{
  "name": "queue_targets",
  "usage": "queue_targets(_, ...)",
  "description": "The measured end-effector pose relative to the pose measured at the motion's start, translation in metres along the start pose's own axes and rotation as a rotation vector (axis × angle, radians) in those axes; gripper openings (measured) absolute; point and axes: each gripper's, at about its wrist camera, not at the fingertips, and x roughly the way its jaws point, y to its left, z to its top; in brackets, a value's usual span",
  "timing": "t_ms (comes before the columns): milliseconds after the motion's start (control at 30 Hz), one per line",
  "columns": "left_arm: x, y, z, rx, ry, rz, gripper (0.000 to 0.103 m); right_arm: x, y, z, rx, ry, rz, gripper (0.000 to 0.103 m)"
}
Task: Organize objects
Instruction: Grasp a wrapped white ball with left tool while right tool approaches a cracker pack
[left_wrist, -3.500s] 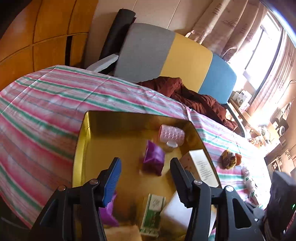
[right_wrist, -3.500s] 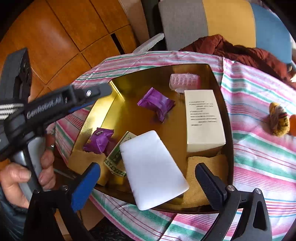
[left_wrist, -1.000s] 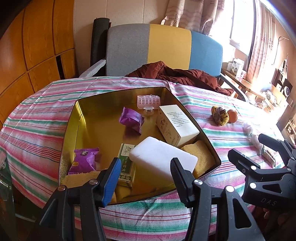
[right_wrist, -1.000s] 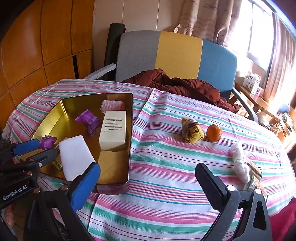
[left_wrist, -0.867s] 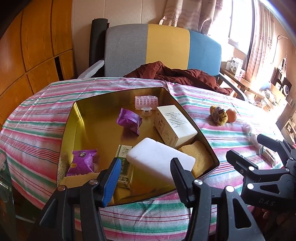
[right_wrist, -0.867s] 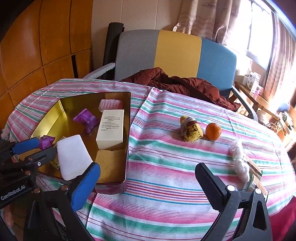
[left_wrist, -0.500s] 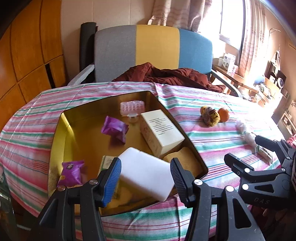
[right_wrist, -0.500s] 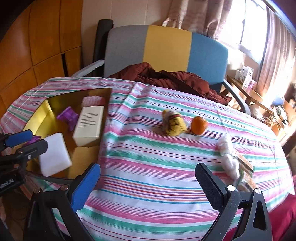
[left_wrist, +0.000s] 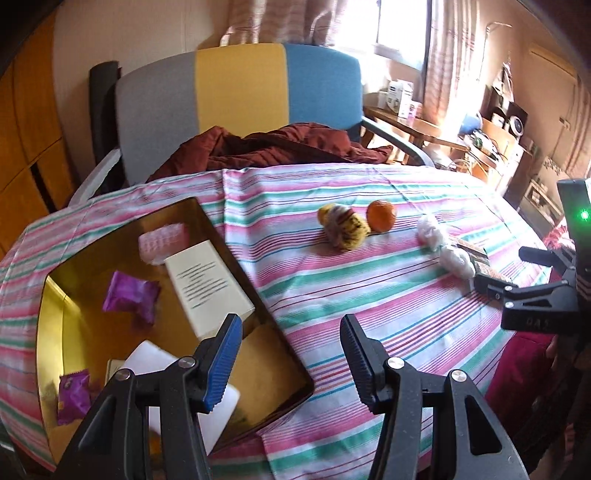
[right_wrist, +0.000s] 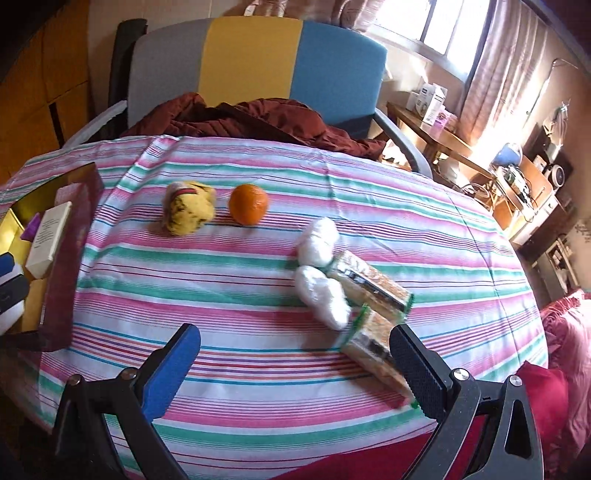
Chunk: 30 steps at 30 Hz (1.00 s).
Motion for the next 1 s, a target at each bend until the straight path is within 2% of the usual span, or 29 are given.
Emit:
queue_targets(200, 0.017, -0.026, 0.016, 0.074, 0.001, -0.001, 0.056, 0.020, -0.052, 0.003, 0.037, 0.127, 0.018, 0.103)
queue_targets(333, 0.027, -0.041, 0.023, 0.115, 0.007, -0.007, 0.056, 0.040, -0.079, -0.001, 0.044, 0.188, -0.019, 0.103)
queue_targets(433, 0.033, -0.053, 0.027, 0.149, 0.013, -0.006, 0.056, 0.041, -0.093, 0.000, 0.100, 0.184, 0.054, 0.103)
queue_targets(833, 0.045, -0.096, 0.041, 0.259, -0.003, -0.010, 0.056, 0.047, -0.103, -0.001, 0.186, 0.186, 0.164, 0.103)
queue_targets(1000, 0.053, -0.109, 0.044, 0.284, 0.005, -0.021, 0.056, 0.051, -0.114, -0.004, 0.268, 0.190, 0.217, 0.103)
